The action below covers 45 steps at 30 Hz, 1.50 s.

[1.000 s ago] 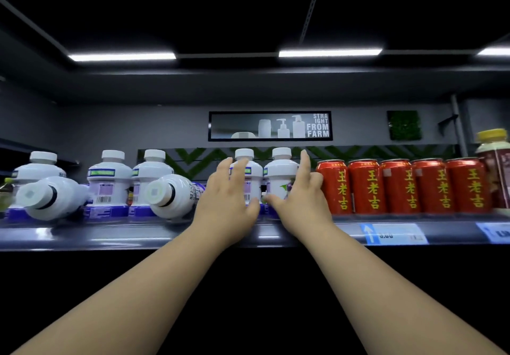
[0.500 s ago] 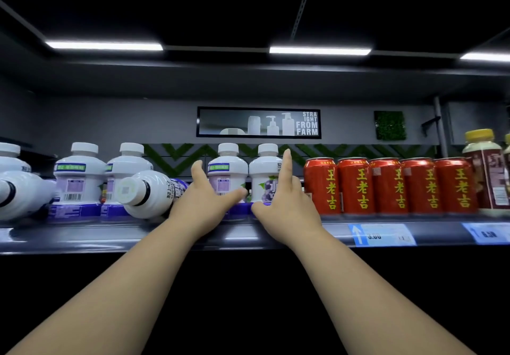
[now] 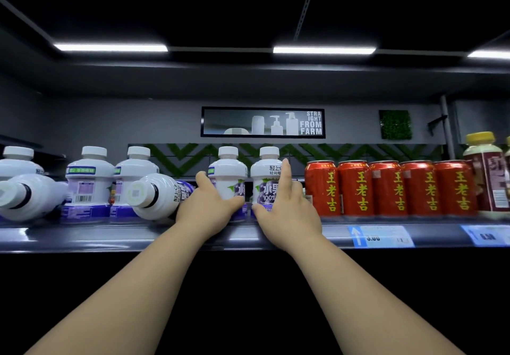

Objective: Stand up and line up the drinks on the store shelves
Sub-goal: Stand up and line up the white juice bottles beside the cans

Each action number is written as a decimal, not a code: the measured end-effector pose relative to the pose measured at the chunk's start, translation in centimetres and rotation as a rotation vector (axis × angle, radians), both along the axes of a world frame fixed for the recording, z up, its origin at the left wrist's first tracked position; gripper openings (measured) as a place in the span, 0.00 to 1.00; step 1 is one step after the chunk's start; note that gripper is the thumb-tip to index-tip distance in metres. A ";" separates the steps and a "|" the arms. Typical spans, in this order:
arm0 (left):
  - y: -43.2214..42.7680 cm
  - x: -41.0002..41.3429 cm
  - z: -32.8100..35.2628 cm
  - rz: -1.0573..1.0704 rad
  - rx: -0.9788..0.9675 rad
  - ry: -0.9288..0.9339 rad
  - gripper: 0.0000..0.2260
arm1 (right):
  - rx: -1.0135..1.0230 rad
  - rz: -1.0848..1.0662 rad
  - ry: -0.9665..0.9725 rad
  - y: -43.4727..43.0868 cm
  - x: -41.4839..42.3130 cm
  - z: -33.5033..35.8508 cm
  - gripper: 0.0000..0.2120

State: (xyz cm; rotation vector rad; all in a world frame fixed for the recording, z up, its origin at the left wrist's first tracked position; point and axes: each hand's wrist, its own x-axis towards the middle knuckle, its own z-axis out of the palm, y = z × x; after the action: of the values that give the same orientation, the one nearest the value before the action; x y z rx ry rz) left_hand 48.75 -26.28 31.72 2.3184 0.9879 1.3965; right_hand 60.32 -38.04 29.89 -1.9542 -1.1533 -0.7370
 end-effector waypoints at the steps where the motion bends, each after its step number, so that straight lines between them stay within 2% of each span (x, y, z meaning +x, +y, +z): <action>1: 0.1 -0.1 0.0 -0.016 -0.013 0.000 0.35 | -0.002 -0.001 -0.004 0.0 0.0 -0.1 0.49; 6: 0.2 -0.1 -0.3 -0.009 0.048 0.013 0.46 | 0.039 -0.044 0.020 0.1 0.1 0.0 0.52; 12: 0.4 -0.7 -0.1 -0.142 0.023 -0.009 0.42 | 0.077 -0.054 -0.008 0.1 0.0 -0.5 0.52; 16: 0.1 -0.7 -0.2 -0.100 0.027 0.014 0.43 | 0.104 -0.077 -0.034 0.1 -0.2 -0.6 0.52; 21: 0.9 -0.4 -0.3 -0.116 0.057 0.047 0.35 | 0.100 -0.165 -0.050 0.2 -0.4 -0.8 0.52; 24: 1.1 -0.2 -0.3 -0.116 0.092 0.039 0.36 | 0.089 -0.175 -0.061 0.4 -0.3 -0.8 0.50; 27: 1.6 -0.4 -0.1 -0.146 0.033 0.026 0.39 | 0.137 -0.172 -0.034 0.4 -0.2 -1.0 0.49; 30: 1.4 -0.2 -0.3 -0.086 0.080 0.092 0.33 | 0.175 -0.177 -0.035 0.5 -0.2 -1.3 0.48; 35: 1.1 0.1 -0.8 -0.026 0.175 0.131 0.34 | 0.198 -0.173 -0.018 0.4 -0.3 -1.4 0.47; 42: 0.8 0.1 -1.0 0.011 0.214 0.169 0.30 | 0.212 -0.151 -0.007 0.1 -0.3 -1.4 0.44; 45: 0.3 0.1 -1.3 0.046 0.245 0.132 0.30 | 0.214 -0.132 -0.034 0.1 -0.3 -1.4 0.42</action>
State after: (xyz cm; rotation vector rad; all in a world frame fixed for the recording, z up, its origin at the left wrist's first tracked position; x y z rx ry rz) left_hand 48.89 -25.94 30.47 2.6098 0.9588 1.4726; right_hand 59.98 -37.94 28.50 -1.8551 -0.9299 -0.9275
